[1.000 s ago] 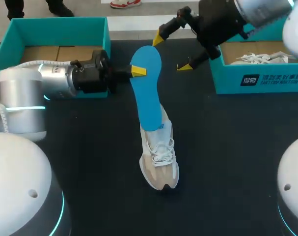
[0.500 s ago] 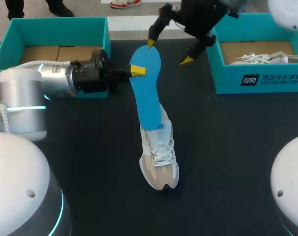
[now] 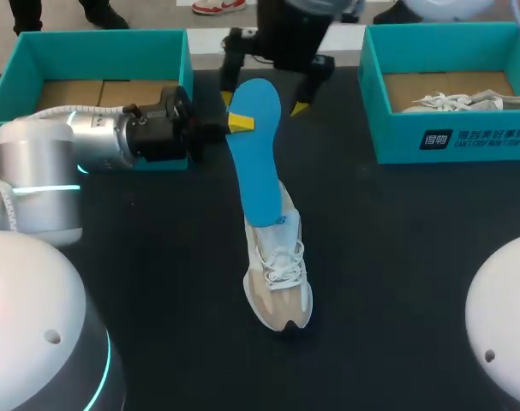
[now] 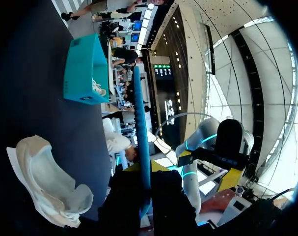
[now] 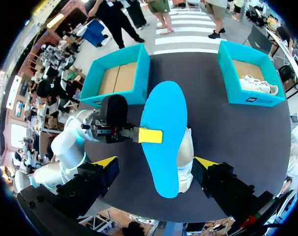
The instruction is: Take the shoe out of the shoebox, open the shoe tongue, remove and reinsert the insole, then place the shoe into the shoebox
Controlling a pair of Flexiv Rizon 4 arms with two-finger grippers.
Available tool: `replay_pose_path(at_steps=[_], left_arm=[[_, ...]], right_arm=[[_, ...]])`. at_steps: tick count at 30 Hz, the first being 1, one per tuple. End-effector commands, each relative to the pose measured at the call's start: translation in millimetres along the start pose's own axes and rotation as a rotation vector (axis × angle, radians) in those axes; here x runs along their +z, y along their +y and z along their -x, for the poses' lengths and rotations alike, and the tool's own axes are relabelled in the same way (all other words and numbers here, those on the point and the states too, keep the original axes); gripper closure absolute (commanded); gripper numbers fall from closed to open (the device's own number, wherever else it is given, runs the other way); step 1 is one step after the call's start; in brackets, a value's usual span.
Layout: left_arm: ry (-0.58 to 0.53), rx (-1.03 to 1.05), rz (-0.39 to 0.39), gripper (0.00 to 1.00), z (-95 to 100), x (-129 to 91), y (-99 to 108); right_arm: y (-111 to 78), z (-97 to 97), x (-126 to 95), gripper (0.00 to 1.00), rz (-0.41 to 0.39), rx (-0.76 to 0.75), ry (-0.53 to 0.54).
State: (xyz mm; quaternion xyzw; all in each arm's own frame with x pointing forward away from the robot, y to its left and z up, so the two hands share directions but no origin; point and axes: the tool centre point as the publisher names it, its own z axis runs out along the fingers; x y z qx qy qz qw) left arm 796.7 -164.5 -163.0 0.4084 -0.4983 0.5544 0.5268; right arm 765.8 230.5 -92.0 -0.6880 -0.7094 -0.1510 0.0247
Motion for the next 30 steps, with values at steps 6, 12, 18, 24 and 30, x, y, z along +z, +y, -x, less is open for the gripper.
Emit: replay_pose_path(at_steps=[6,12,18,24,30], left_arm=[[0.000,0.000,0.002,1.00,0.6,0.0,-0.1],[0.000,0.000,0.002,1.00,0.6,0.0,-0.1],[0.000,0.000,0.002,1.00,0.6,0.0,-0.1],[0.000,0.000,0.002,1.00,0.6,0.0,-0.1],[0.000,0.000,0.002,1.00,0.6,0.0,-0.1]], right_arm=[[0.1,-9.5,11.9,0.00,0.009,0.007,-0.245],[-1.4,-8.1,11.0,0.00,0.009,-0.015,-0.256],[0.2,-8.7,9.2,0.00,-0.018,-0.016,-0.236],[0.2,-8.7,9.2,0.00,-0.018,-0.016,-0.236],[0.2,-8.7,9.2,0.00,-0.018,-0.016,-0.236]])
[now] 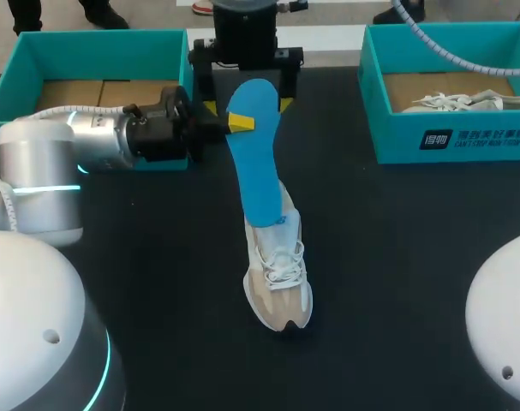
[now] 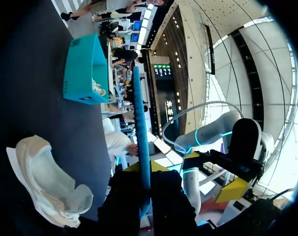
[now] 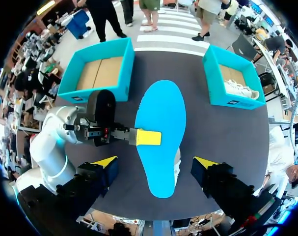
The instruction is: Take the shoe out of the shoebox, open the shoe tongue, remove and reinsert the insole, then place the shoe into the shoebox
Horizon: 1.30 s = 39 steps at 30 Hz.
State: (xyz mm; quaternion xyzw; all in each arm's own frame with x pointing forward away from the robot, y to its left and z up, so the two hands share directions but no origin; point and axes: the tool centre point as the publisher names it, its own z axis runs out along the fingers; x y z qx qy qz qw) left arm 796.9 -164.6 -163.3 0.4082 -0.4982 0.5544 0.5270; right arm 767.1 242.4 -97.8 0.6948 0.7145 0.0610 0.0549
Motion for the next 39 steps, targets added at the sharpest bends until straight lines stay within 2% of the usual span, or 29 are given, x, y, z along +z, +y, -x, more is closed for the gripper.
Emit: replay_pose_path(at_steps=[1,2,4,5,8,14,15,21,24,27,39], left_arm=[[-0.001,0.000,0.002,1.00,0.4,0,0],[-0.001,0.000,0.002,1.00,0.4,0,0],[-0.001,0.000,0.002,1.00,0.4,0,0],[-0.001,0.000,0.002,1.00,0.4,0,0],[-0.001,0.000,0.002,1.00,0.4,0,0],[-0.001,0.000,0.002,1.00,0.4,0,0],[-0.001,0.000,0.002,1.00,0.4,0,0],[-0.001,0.000,0.002,1.00,0.4,0,0],[-0.001,0.000,0.002,1.00,0.4,0,0],[-0.001,0.000,0.002,1.00,0.4,0,0],[-0.001,0.000,0.002,1.00,0.4,0,0]], right_arm=[[-0.1,1.2,1,0.00,0.001,0.001,0.004],[-0.1,1.2,1,0.00,0.001,0.001,0.004],[-1.4,10.3,2,0.00,0.033,0.043,0.174],[-2.3,16.8,1,0.00,0.025,0.037,0.172],[-2.3,39.5,-5,0.00,0.092,0.083,0.306],[-3.3,73.9,-9,0.00,0.077,0.084,0.533],[-3.1,77.9,-9,0.00,0.073,0.085,0.597],[-0.8,88.8,-6,0.00,0.049,0.015,0.811],[0.0,88.7,-2,0.00,0.028,-0.011,0.947],[1.2,87.7,4,0.00,0.034,-0.011,1.035],[5.3,90.5,28,0.00,0.053,0.022,1.269]])
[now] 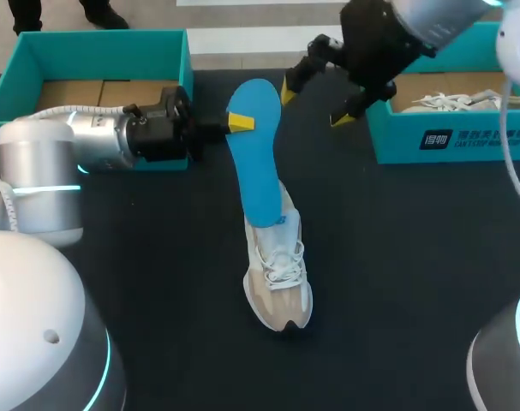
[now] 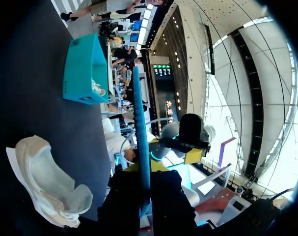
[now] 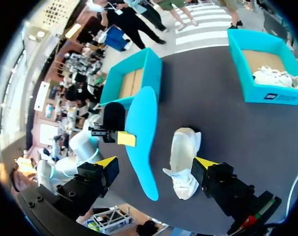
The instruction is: Take the shoe out of the shoebox, open the shoe tongue, remove and reinsert the insole, then place the shoe into the shoebox
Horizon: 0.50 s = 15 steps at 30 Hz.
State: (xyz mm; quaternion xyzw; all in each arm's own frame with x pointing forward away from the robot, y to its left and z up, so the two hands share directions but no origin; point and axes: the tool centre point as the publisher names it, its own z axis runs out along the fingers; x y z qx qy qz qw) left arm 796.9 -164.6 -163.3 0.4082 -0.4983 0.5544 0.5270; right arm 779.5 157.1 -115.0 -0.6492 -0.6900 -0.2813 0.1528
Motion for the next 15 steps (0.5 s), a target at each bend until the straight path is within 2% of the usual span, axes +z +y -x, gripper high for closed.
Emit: replay_pose_path(at_steps=[1,6,15], left_arm=[[-0.001,0.000,0.002,1.00,0.3,0,0],[-0.001,0.000,0.002,1.00,0.3,0,0],[-0.001,0.000,0.002,1.00,0.3,0,0]], right_arm=[[-2.0,10.4,6,0.00,0.007,0.009,0.662],[-1.2,15.4,8,0.00,0.038,0.015,0.726],[-2.5,21.9,11,0.00,0.046,0.019,0.761]])
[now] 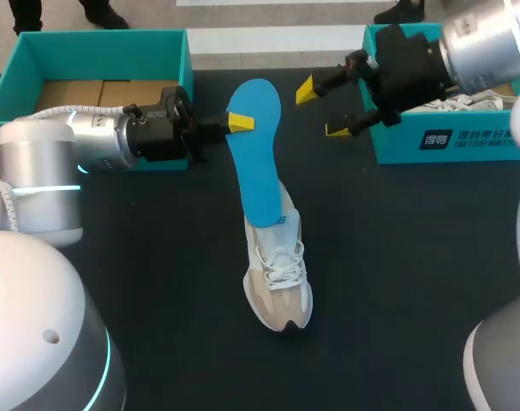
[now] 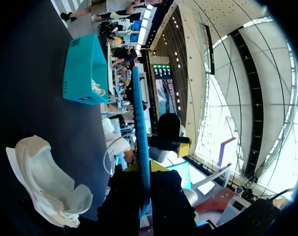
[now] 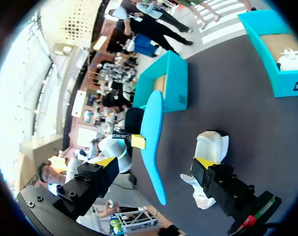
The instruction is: Take the shoe out of the shoebox, open the shoe tongue, remove and reinsert the insole, then place the shoe into the shoebox
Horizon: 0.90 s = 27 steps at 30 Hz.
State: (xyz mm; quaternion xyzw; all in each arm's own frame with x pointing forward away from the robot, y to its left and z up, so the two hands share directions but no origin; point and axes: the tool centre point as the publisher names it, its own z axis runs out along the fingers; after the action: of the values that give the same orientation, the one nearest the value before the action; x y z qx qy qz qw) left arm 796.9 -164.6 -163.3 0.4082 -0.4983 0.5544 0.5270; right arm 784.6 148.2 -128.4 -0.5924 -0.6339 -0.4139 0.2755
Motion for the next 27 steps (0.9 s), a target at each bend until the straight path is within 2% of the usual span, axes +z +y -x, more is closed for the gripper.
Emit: replay_pose_path(at_steps=[1,12,23,27], left_arm=[[-0.001,0.000,0.002,1.00,0.3,0,0],[-0.001,0.000,0.002,1.00,0.3,0,0],[-0.001,0.000,0.002,1.00,0.3,0,0],[0.061,0.269,0.068,1.00,-16.0,-8,-12]], right_arm=[[-5.1,8.9,2,0.00,0.000,0.001,0.370],[-1.1,19.3,7,0.00,-0.033,0.010,0.355],[1.8,18.4,7,0.00,-0.014,0.012,0.338],[1.8,18.4,7,0.00,-0.014,0.012,0.338]])
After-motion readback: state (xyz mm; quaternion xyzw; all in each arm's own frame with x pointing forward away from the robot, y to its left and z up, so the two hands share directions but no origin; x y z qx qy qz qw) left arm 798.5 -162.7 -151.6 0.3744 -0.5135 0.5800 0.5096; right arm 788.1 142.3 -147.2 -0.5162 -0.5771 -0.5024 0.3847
